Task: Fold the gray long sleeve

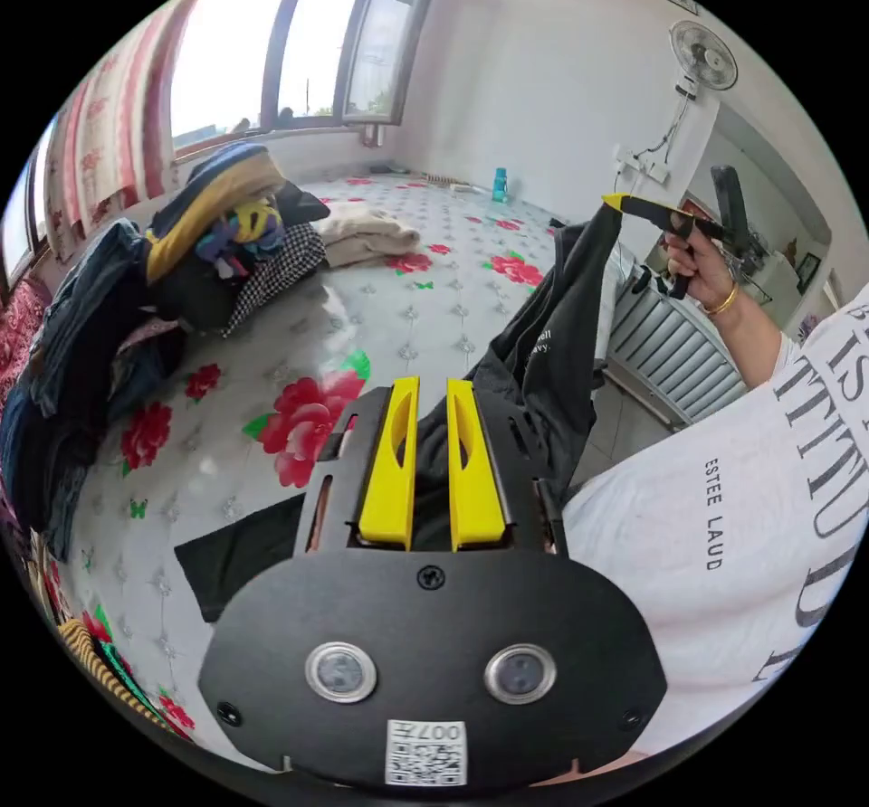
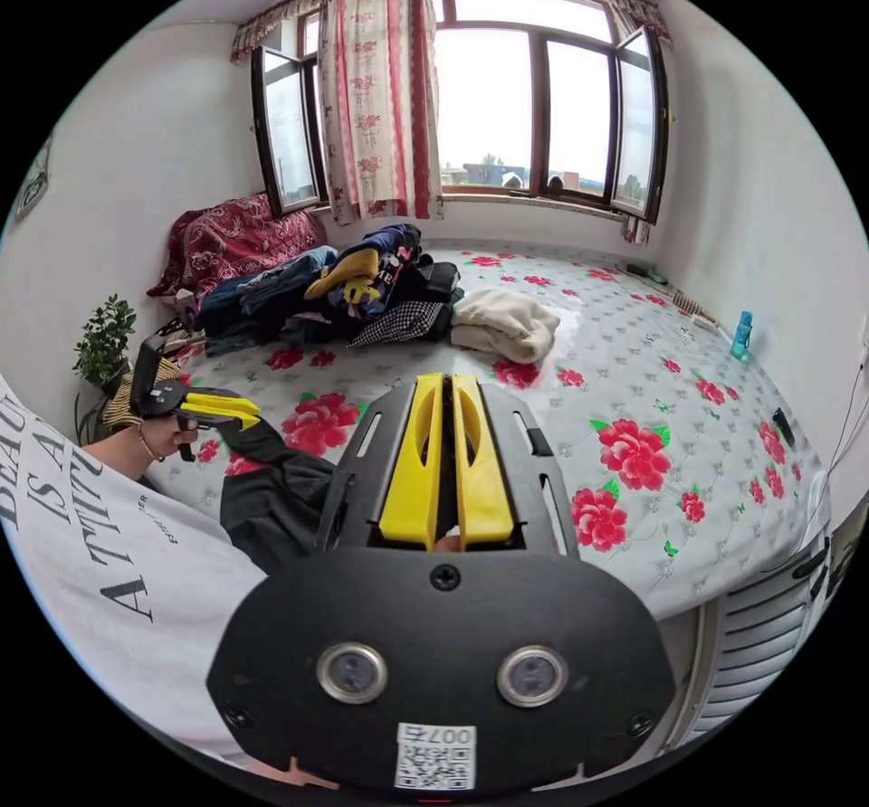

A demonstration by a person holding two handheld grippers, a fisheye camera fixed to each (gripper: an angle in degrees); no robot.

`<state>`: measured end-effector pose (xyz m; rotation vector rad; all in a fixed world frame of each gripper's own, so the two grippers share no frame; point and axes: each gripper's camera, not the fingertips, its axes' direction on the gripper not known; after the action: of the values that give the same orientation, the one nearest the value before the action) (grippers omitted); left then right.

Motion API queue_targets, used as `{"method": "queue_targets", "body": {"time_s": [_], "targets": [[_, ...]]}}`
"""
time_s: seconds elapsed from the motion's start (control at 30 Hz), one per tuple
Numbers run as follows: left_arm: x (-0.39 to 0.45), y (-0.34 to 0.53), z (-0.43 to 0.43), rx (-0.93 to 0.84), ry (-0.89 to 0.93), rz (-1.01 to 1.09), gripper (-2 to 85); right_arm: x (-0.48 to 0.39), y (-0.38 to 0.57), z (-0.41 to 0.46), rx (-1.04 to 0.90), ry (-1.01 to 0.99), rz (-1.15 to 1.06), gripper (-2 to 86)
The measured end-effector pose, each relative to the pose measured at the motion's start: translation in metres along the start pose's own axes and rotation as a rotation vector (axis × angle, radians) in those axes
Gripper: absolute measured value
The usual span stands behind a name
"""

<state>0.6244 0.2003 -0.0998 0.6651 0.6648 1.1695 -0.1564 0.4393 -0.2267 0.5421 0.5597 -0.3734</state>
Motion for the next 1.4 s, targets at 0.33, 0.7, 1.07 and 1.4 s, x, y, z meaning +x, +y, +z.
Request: {"method": "queue_targets", "body": {"time_s": [0.33, 0.7, 1.07, 1.4], "targets": [[0.083, -0.068, 0.188, -0.335, 0.157, 0.367, 8.7, 0.025, 0.018, -0.025, -0.015, -0.022, 0.119, -0.1], [0.009, -0.067, 0.047, -0.063, 0.061, -0.047, -0.5, 0.056, 0.022, -0.040, 0.014, -0.012, 0.159, -0.2], [0.070, 0.008, -0.302, 0.628, -0.130, -0.111, -0.7, 0.016, -0.016, -0.161, 0.382, -0.137, -0.038, -0.2], [0.093, -0.034, -0.382, 0.724, -0.615, -0.085, -0.4, -0.028, -0.137, -0.158, 0.514, -0.150, -0.276, -0.1]]}}
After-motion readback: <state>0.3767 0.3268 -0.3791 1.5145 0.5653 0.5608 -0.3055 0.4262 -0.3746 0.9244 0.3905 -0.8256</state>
